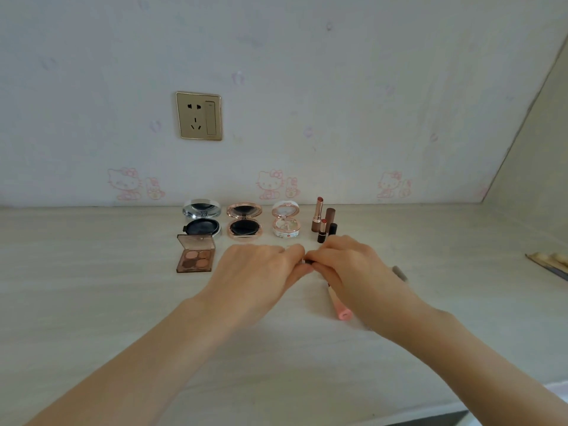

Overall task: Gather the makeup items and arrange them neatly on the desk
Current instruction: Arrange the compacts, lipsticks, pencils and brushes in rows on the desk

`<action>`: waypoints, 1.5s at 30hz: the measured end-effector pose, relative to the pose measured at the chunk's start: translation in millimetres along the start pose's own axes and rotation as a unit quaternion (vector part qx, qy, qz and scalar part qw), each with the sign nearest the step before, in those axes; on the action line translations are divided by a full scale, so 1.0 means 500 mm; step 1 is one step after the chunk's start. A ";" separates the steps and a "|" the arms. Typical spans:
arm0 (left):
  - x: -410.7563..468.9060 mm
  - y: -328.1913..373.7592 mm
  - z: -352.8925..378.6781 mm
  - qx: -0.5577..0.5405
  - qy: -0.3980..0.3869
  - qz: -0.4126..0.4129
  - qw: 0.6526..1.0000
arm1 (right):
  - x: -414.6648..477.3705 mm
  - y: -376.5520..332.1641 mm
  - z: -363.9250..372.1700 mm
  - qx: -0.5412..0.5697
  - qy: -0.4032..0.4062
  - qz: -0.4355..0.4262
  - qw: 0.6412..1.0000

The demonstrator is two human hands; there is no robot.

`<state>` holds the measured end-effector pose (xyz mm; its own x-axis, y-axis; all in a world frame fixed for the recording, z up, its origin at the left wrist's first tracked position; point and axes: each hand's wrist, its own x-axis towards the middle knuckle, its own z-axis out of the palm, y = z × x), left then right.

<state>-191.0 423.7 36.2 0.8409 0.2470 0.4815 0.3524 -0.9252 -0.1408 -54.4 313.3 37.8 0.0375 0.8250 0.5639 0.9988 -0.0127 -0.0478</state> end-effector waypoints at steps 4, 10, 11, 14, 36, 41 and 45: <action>0.000 0.004 0.000 0.011 -0.049 -0.017 0.999 | -0.019 0.002 0.003 -0.002 0.008 -0.008 1.000; 0.002 -0.002 0.008 0.013 -0.070 -0.031 0.997 | -0.030 0.005 -0.009 -0.010 -0.060 -0.025 0.998; 0.001 -0.002 0.007 0.011 -0.071 -0.032 0.997 | -0.031 0.004 -0.010 -0.014 -0.065 -0.028 0.997; 0.000 -0.005 0.008 0.009 -0.079 -0.040 0.996 | -0.032 0.000 -0.008 -0.022 -0.069 -0.031 0.997; 0.007 -0.038 0.011 -0.247 -0.019 -0.059 0.967 | -0.055 0.052 -0.036 -0.057 0.106 0.081 0.989; 0.020 -0.010 0.009 -0.329 -0.006 -0.089 0.940 | -0.073 0.060 -0.055 0.058 0.073 0.183 0.979; 0.030 0.022 0.011 -0.424 -0.003 -0.128 0.897 | -0.084 0.076 -0.072 0.200 0.058 0.297 0.932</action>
<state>-172.4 418.6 37.1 0.7805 0.4816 0.3986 0.0980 -0.7240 0.6828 -17.0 257.7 42.1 0.6064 0.6727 0.4239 0.7094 -0.2169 -0.6706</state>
